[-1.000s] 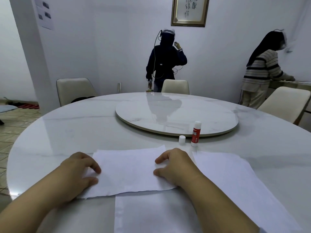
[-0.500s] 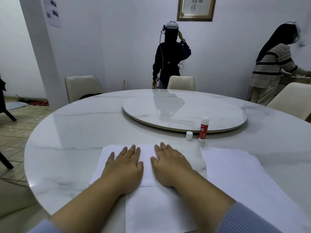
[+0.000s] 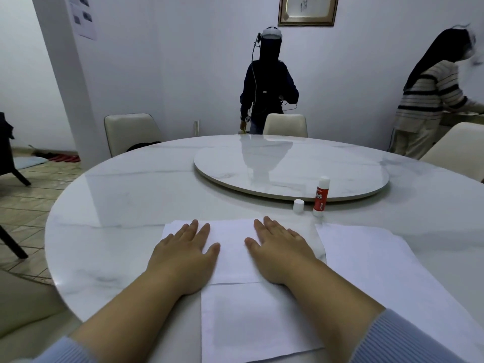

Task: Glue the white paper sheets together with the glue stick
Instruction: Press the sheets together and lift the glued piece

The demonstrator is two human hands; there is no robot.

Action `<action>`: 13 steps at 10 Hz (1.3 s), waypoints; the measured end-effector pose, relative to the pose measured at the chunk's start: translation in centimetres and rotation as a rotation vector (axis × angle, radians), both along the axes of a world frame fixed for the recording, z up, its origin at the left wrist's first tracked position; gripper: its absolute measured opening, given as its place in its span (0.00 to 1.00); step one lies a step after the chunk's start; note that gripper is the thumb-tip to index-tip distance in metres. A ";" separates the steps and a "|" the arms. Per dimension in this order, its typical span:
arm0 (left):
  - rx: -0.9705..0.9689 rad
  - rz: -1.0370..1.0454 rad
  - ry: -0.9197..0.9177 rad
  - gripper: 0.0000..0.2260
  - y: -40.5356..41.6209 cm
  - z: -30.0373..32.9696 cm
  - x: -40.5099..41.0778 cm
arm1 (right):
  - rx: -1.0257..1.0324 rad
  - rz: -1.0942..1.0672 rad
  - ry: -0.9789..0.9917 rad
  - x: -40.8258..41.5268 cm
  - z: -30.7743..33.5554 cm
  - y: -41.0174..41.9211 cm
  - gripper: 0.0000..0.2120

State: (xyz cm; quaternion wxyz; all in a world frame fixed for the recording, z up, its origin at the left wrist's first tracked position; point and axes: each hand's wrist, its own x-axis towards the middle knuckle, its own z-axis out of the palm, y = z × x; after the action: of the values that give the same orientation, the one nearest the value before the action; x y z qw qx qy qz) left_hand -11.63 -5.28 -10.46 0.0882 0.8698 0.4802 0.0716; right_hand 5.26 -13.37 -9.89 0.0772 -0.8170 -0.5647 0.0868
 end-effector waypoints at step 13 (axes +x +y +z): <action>0.052 0.161 -0.011 0.36 -0.8 0.1 0.1 | 0.676 -0.288 0.690 1.1 1.6 -0.7 0.05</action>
State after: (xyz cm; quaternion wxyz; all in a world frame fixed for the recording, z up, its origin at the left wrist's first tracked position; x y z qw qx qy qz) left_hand -11.57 -6.08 -10.41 0.0624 0.8299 0.5461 0.0958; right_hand 6.32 -14.02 -8.28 0.5308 -0.7396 -0.3845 0.1529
